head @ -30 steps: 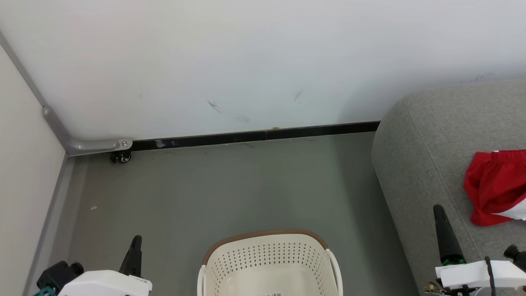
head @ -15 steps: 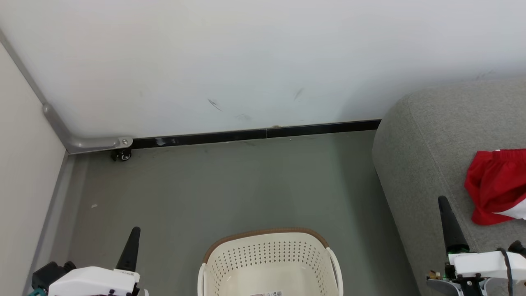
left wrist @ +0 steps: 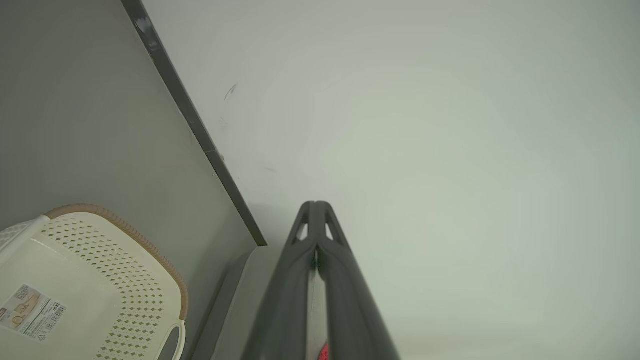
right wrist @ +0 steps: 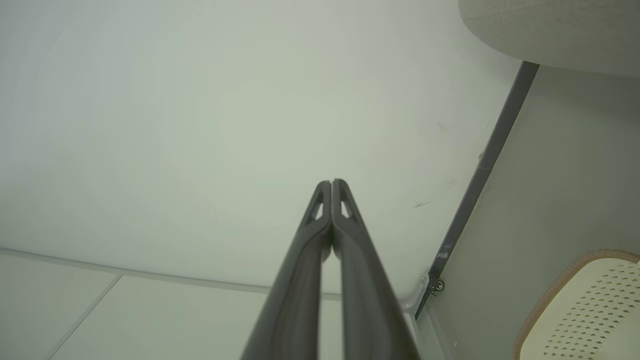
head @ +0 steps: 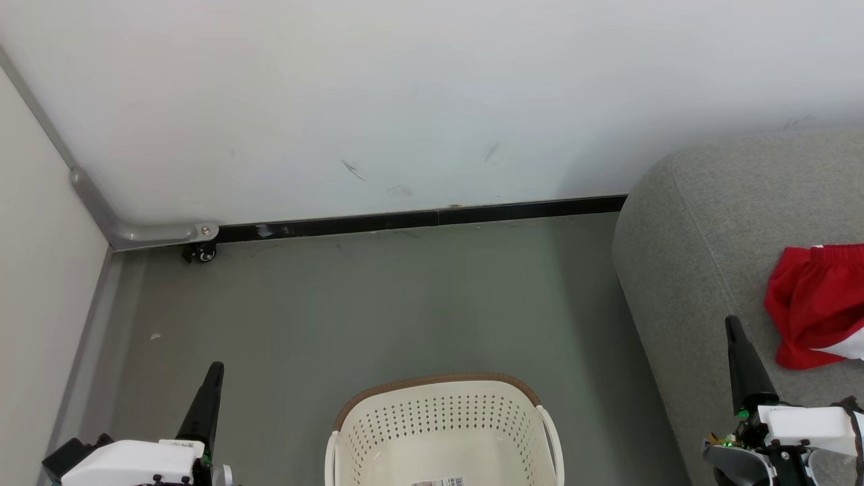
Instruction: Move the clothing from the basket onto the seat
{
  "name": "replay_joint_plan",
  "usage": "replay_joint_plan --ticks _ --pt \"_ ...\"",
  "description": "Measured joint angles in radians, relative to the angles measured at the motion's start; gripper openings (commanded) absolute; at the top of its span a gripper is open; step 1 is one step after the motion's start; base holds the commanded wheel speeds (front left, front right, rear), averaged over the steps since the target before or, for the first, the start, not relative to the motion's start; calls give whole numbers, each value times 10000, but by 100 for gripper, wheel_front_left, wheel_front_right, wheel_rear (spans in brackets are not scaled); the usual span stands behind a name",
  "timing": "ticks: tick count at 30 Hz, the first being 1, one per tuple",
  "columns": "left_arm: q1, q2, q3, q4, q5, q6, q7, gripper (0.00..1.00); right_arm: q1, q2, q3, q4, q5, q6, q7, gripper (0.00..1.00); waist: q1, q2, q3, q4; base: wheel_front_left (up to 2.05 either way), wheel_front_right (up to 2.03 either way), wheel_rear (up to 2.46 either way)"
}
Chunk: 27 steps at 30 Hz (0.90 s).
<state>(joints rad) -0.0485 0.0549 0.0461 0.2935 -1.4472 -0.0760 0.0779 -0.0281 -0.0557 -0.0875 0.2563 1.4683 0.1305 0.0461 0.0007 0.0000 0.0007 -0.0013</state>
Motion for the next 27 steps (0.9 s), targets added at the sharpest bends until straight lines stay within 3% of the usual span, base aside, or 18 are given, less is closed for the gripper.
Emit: replay_joint_plan --ticks 12,27 --pt "-144 -136 389 -56 -1490 -435 332 0 -211 -48 -75 71 1588 0 291 0 0 0 15 13 0 0 0" --pt "-154 -167 399 -56 -1532 -445 332 0 -339 -54 -88 82 1626 0 305 0 -2 0 17 13 0 0 0"
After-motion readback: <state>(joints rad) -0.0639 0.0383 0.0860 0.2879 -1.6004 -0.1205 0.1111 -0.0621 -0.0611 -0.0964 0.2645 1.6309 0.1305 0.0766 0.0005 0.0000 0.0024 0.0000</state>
